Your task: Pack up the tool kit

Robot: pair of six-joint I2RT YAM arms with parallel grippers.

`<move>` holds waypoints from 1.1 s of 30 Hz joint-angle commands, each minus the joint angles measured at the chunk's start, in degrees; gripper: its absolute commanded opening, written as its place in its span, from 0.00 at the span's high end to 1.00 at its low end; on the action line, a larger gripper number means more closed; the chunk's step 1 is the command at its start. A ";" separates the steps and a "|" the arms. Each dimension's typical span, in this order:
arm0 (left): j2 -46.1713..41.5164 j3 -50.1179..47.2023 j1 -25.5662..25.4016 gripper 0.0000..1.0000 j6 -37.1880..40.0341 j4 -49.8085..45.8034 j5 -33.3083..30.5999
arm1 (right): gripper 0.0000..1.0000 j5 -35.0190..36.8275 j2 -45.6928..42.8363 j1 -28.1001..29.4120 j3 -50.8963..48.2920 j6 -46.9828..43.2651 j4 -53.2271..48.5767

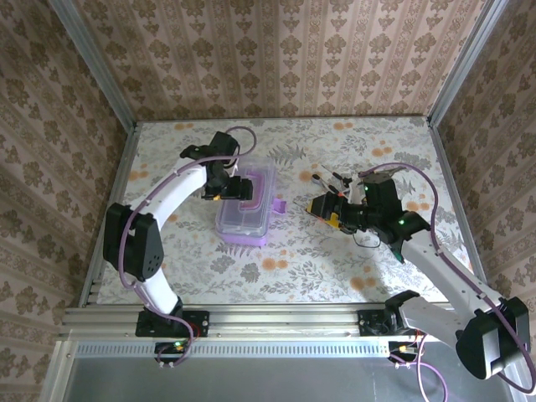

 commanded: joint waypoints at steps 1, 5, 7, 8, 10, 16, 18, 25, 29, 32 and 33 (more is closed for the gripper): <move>-0.59 -2.00 0.19 0.21 0.94 1.03 1.60 | 0.14 0.88 1.16 0.47 -0.35 0.70 1.91; -3.48 -4.99 0.34 0.24 -0.06 4.20 4.87 | 0.14 0.26 2.88 0.86 1.14 1.48 3.68; -5.67 -6.48 0.46 0.27 -0.79 6.02 6.75 | 0.14 0.16 3.58 0.99 1.97 1.46 3.93; -6.46 -6.91 0.53 0.27 -1.00 6.56 7.44 | 0.14 0.26 3.85 0.99 2.16 1.44 4.02; -8.19 -7.83 0.85 0.28 -1.82 7.68 8.84 | 0.14 0.28 4.71 1.06 2.02 2.03 5.26; -11.96 -10.52 2.98 0.31 -3.15 10.22 12.26 | 0.14 -0.85 8.50 1.65 2.48 3.77 9.47; -12.85 -11.41 3.84 0.31 -3.68 10.97 12.80 | 0.14 -0.96 9.96 2.18 3.41 3.99 10.40; -14.88 -14.07 5.89 0.33 -5.12 13.78 16.80 | 0.14 -1.83 17.26 4.51 7.00 6.02 15.71; -16.59 -16.16 6.80 0.33 -6.40 16.44 19.81 | 0.14 -2.28 21.90 6.55 9.88 6.91 17.66; -17.74 -17.17 7.36 0.32 -6.15 17.39 20.95 | 0.14 -2.50 25.68 7.82 12.07 7.77 19.63; -18.00 -17.55 7.75 0.33 -6.06 17.67 21.44 | 0.14 -2.68 27.07 8.14 13.07 8.14 20.16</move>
